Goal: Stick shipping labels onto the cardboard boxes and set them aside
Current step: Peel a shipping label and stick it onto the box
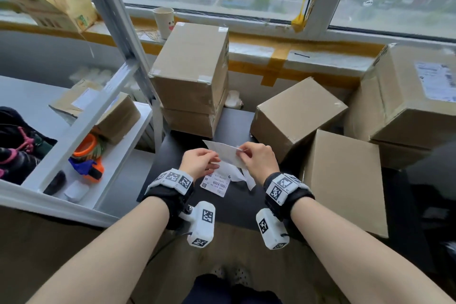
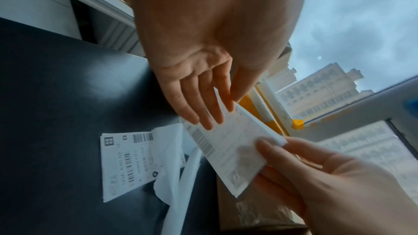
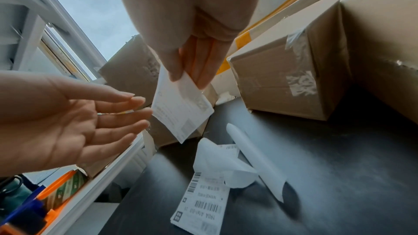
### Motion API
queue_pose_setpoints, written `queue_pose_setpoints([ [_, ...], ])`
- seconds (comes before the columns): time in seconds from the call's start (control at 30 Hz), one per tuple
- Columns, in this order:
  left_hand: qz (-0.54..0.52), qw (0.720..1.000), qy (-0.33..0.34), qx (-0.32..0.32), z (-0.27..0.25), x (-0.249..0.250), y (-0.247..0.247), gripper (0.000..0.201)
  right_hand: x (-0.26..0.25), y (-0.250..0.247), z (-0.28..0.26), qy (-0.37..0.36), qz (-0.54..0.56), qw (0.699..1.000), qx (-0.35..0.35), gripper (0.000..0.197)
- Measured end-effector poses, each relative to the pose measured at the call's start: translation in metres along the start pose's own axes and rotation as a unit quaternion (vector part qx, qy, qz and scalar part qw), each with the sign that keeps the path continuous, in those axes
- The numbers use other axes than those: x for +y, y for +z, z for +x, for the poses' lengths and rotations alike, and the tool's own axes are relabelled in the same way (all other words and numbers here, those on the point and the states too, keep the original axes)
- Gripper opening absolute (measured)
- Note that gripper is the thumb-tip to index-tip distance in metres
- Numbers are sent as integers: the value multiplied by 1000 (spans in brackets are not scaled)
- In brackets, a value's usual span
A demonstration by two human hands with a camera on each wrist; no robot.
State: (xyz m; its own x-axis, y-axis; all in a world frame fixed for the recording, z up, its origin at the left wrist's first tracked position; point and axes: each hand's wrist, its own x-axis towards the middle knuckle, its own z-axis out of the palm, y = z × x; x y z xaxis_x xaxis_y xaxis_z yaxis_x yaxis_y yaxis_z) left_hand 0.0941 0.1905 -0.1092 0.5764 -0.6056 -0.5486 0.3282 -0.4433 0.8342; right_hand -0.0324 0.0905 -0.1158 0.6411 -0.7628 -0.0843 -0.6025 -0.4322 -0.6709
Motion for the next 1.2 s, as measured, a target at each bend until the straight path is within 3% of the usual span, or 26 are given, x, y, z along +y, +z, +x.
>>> queue_pose_setpoints([
  [0.13,29,998,24,-41,1,14,14,10,-10,-7,1,-10,5,1000,7,23],
  [0.3,36,996,47,-72,3,30,26,24,-19,-12,2,-11,4,1000,16,23],
  [0.4,41,994,51,-89,5,39,28,22,-22,-16,5,-8,9,1000,28,23],
  [0.83,54,991,70,-105,18,51,32,21,-18,-14,17,5,91,995,38,27],
  [1.03,60,989,69,-112,25,49,28,9,-18,-9,17,11,144,989,37,20],
  [1.2,86,986,70,-125,29,46,23,13,-16,-4,16,49,215,975,37,18],
])
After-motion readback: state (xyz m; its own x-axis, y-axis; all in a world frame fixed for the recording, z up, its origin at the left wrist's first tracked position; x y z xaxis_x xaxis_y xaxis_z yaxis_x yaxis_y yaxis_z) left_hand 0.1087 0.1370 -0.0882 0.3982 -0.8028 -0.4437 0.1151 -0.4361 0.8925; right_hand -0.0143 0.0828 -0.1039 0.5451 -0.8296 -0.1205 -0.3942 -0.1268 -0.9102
